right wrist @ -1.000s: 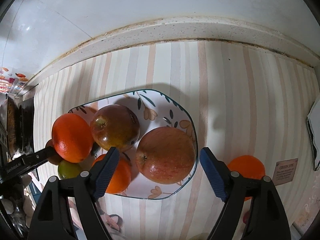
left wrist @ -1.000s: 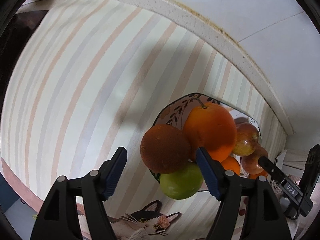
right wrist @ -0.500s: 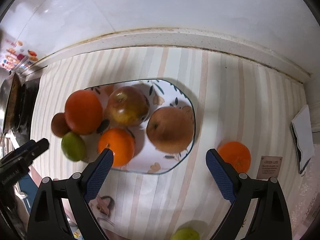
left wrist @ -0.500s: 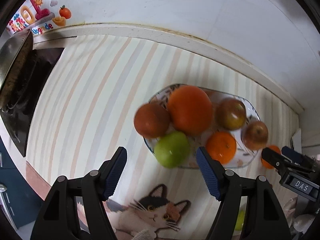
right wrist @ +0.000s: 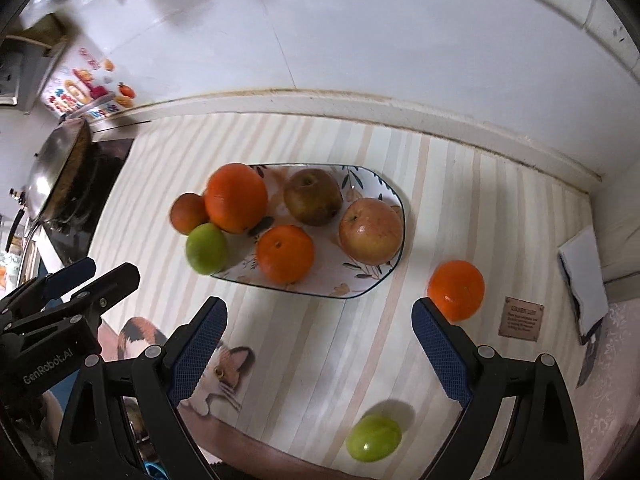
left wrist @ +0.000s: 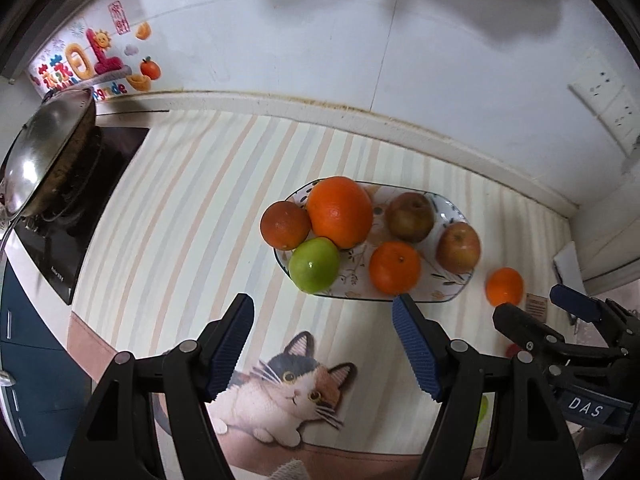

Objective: Organize fruits
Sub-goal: 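Lift both open tools away from the plate, then grasp the green apple with the left tool while the right tool grasps the tangerine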

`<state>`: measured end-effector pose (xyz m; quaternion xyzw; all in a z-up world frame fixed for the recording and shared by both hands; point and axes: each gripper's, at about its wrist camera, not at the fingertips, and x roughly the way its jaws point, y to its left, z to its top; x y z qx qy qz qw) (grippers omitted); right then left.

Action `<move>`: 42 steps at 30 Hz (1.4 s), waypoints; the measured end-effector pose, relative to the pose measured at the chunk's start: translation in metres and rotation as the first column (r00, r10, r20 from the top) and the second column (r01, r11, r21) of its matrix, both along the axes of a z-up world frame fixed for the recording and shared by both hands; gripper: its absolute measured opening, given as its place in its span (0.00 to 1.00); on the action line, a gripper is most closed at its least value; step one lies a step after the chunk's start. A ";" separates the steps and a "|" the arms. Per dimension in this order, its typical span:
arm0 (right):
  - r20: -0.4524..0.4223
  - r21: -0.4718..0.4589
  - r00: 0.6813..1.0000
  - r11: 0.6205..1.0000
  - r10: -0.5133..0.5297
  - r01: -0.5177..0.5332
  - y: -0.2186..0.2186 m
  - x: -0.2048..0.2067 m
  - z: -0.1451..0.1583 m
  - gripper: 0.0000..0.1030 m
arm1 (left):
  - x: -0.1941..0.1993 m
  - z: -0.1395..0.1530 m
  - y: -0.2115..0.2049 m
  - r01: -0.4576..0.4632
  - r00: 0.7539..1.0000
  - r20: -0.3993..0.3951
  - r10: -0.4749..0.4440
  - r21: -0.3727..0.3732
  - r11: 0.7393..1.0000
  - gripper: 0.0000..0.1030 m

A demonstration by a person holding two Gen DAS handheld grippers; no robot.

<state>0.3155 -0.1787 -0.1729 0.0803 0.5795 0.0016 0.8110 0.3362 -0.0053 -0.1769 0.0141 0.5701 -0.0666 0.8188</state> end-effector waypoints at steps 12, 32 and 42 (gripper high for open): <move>0.111 0.017 0.993 0.998 0.050 -0.052 0.013 -0.061 0.061 0.93 | -0.059 0.048 0.007 0.002 0.996 0.085 0.000 -0.025 1.000 0.68; 0.193 0.044 0.977 0.994 0.085 -0.095 0.014 -0.113 0.104 0.93 | -0.104 0.079 0.000 -0.003 0.992 0.128 0.009 -0.052 0.999 0.68; 0.114 0.095 0.993 0.995 -0.035 0.025 -0.048 -0.113 0.071 0.93 | -0.096 0.041 -0.033 0.028 0.998 0.057 -0.028 -0.013 1.000 0.84</move>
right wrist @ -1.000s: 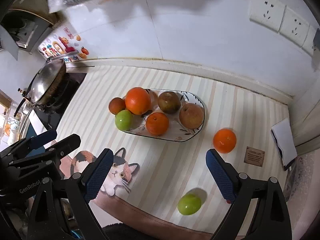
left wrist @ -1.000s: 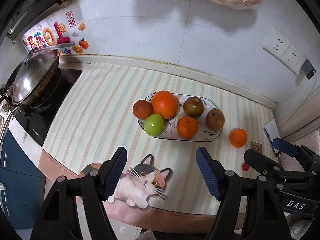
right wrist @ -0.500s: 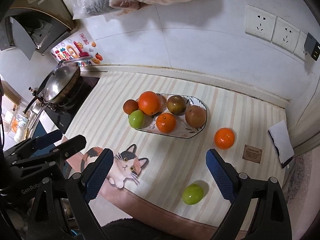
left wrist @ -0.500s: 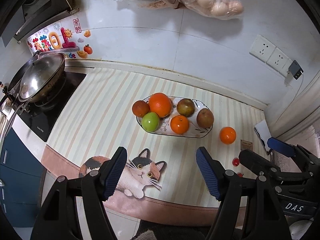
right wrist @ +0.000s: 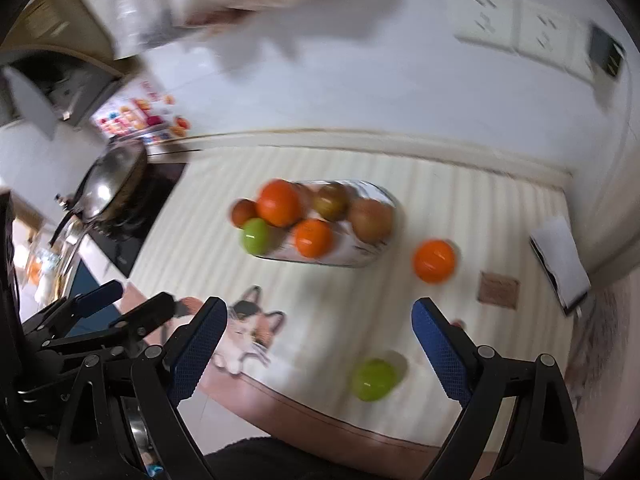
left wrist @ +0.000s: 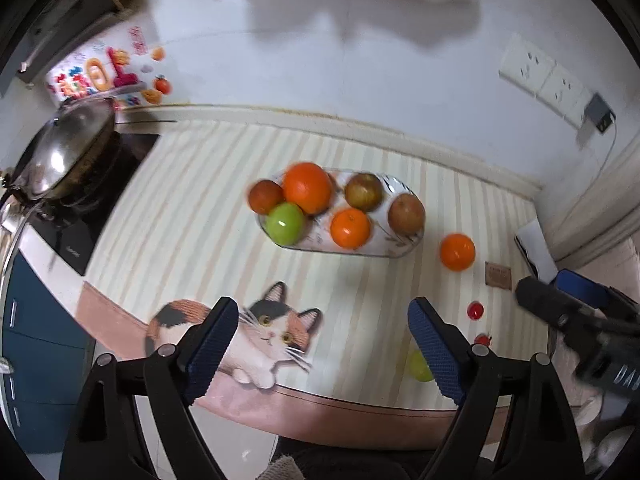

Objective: Organize fruits
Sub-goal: 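Grasp the green apple with the left tool while the right tool grasps the tangerine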

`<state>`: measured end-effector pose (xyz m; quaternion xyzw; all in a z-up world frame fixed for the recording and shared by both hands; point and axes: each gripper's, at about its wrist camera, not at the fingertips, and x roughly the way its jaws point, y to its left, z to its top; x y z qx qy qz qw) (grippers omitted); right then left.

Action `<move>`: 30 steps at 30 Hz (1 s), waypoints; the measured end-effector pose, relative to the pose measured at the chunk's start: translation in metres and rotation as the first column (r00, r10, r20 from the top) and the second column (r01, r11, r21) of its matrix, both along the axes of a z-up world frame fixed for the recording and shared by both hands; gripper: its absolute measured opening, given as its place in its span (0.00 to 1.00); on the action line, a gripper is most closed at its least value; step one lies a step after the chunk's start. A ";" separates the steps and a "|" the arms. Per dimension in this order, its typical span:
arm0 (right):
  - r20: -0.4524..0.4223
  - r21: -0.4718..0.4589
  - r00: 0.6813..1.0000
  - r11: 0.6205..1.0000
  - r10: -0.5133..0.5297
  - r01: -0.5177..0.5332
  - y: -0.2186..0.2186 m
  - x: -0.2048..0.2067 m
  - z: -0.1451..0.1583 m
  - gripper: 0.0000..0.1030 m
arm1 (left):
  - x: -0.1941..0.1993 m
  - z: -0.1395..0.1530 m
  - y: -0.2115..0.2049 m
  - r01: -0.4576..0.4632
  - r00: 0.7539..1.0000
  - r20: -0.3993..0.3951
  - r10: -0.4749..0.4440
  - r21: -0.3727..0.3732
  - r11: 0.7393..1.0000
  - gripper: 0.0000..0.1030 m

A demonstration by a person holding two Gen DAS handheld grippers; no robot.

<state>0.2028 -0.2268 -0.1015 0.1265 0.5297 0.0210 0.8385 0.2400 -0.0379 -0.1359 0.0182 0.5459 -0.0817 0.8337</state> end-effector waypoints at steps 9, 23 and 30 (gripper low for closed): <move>-0.191 0.006 0.966 0.984 -0.176 0.180 -0.098 -0.015 -0.087 0.93 | -0.005 -0.112 -0.084 0.172 0.951 -0.257 -0.170 -0.014 0.985 0.84; -0.299 0.012 0.935 0.979 -0.189 0.201 -0.146 -0.012 -0.150 0.83 | -0.015 -0.212 -0.159 0.276 0.857 -0.452 -0.249 -0.005 0.961 0.53; -0.291 0.055 0.945 0.984 -0.147 0.170 -0.131 0.034 -0.163 0.83 | 0.016 -0.200 -0.093 0.098 0.912 -0.405 -0.056 0.084 0.992 0.53</move>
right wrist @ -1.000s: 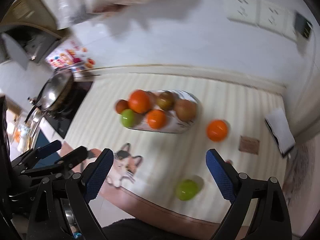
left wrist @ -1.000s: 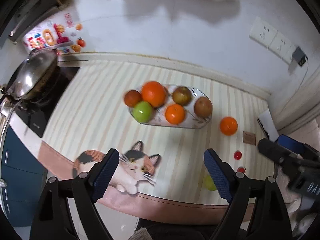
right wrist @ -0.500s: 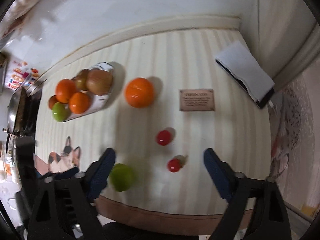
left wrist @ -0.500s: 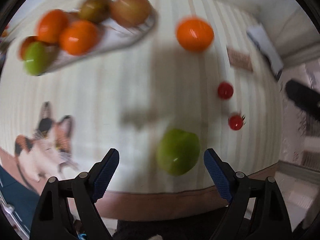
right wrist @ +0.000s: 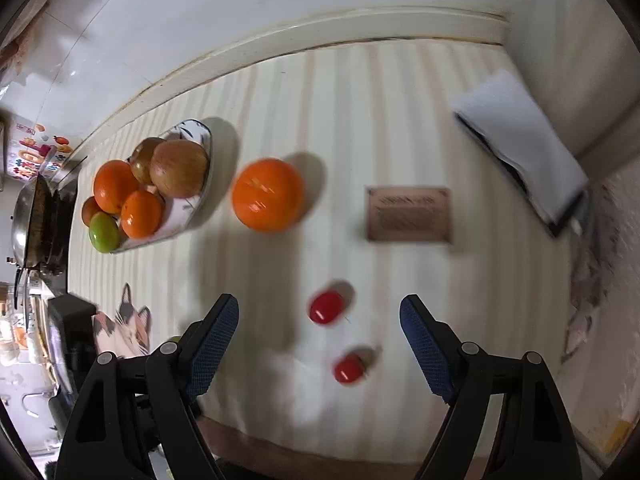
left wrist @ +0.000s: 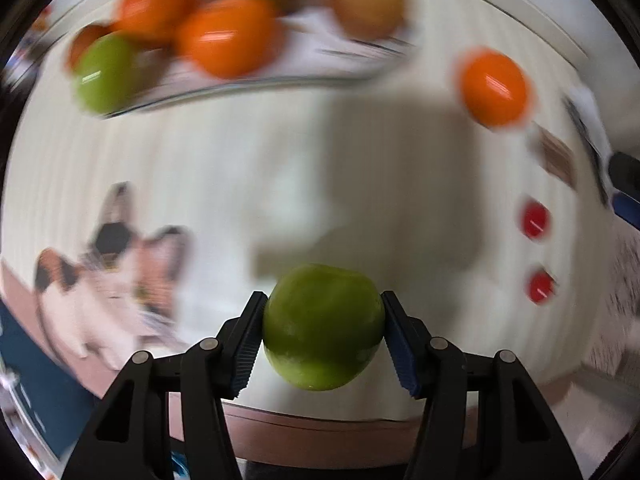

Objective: Organize fruits
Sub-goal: 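Grasp the green apple with the left tool while the right tool grasps the tangerine, then carry both fruits onto the plate and open both tools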

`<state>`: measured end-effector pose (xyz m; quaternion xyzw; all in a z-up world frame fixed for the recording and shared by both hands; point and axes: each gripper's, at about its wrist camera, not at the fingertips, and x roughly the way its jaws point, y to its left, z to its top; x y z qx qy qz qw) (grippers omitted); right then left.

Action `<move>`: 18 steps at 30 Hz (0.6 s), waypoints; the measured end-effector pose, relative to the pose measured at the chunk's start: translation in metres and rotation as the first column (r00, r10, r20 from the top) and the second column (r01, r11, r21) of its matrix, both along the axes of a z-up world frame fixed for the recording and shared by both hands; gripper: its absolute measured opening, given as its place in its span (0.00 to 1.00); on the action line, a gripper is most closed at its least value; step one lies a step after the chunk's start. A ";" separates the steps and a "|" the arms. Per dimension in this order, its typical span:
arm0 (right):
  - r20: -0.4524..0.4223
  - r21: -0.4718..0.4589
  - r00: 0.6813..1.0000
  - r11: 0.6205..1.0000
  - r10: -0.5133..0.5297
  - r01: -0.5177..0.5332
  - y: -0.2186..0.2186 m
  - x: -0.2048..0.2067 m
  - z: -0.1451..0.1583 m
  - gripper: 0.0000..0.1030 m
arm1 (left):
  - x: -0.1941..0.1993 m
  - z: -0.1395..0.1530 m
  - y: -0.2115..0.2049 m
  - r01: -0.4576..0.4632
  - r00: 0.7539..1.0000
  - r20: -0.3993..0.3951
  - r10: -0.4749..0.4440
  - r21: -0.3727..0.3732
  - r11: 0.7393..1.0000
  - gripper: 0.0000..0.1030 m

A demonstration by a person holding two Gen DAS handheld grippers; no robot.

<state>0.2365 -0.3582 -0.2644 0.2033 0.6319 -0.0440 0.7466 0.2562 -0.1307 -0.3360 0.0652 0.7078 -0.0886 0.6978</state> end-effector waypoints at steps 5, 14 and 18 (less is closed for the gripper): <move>-0.017 0.044 1.000 0.999 0.002 -0.001 0.013 0.048 -0.027 0.83 | 0.023 0.003 0.057 -0.162 0.987 0.017 0.162 0.026 0.986 0.53; -0.060 -0.016 0.996 0.998 0.067 -0.068 0.034 0.100 -0.073 0.66 | 0.030 -0.010 0.079 -0.264 0.964 -0.052 0.262 -0.030 0.964 0.53; -0.079 -0.042 0.986 0.988 0.147 -0.151 0.054 0.092 -0.073 0.66 | 0.027 -0.012 0.076 -0.265 0.963 -0.056 0.263 -0.046 0.963 0.53</move>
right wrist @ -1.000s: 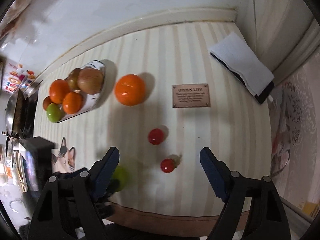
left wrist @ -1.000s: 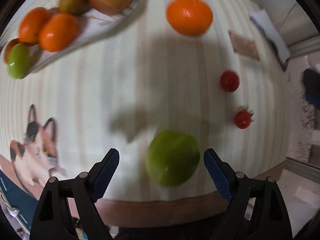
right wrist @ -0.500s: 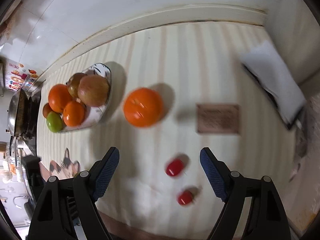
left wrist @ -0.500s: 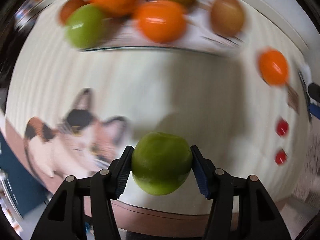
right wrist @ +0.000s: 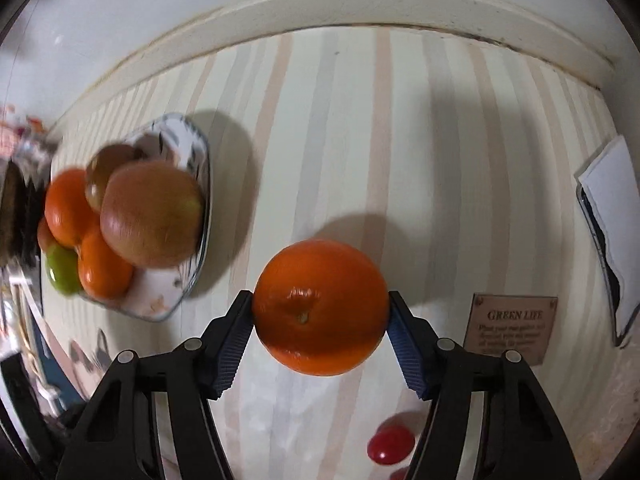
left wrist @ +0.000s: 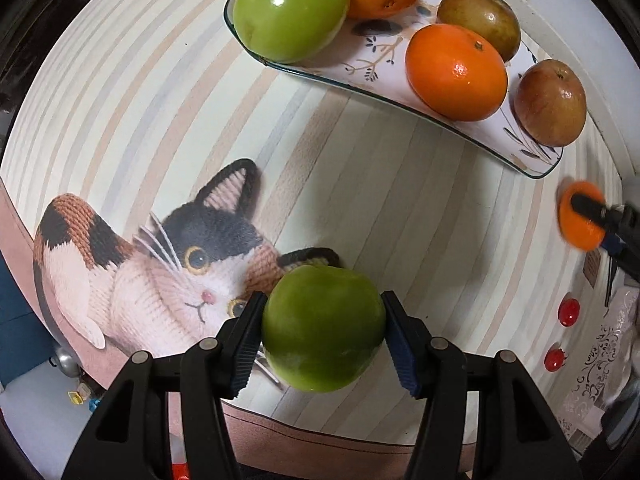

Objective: Organize fruits
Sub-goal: 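Carry both fruits onto the plate and open both tools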

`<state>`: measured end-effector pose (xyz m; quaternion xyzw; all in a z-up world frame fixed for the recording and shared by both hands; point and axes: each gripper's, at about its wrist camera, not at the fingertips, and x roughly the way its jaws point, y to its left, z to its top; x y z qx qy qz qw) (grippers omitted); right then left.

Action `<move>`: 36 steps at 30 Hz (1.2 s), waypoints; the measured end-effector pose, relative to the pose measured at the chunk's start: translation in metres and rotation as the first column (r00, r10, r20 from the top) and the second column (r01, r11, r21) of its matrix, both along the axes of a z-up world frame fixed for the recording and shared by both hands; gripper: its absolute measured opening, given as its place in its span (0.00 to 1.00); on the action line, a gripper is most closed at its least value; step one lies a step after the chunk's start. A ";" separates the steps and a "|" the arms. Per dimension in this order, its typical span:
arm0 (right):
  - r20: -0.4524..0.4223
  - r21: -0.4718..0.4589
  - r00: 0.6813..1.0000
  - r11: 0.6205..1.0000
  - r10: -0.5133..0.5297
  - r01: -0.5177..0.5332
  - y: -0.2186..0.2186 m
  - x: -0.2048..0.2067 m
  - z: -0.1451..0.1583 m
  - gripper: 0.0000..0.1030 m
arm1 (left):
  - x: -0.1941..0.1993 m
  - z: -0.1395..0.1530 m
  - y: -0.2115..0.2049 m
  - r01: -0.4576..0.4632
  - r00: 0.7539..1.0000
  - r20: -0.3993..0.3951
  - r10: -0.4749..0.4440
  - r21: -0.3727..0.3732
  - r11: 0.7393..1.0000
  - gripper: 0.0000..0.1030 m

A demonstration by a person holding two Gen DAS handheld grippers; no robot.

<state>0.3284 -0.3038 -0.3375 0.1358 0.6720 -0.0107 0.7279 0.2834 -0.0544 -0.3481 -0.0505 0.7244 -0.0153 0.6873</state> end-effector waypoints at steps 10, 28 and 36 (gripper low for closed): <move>-0.034 0.042 0.984 0.984 0.177 -0.176 0.070 -0.062 -0.006 0.66 | 0.016 -0.009 0.031 0.021 1.000 -0.015 -0.021 -0.013 1.000 0.53; 0.136 0.168 0.990 0.984 0.033 -0.056 0.044 -0.003 0.073 0.66 | 0.081 0.102 -0.014 0.109 0.973 0.213 -0.091 -0.074 0.991 0.53; 0.183 0.144 0.983 0.989 0.010 -0.037 0.033 0.087 0.097 0.66 | 0.147 0.089 -0.033 0.152 0.963 0.226 -0.145 -0.014 0.988 0.53</move>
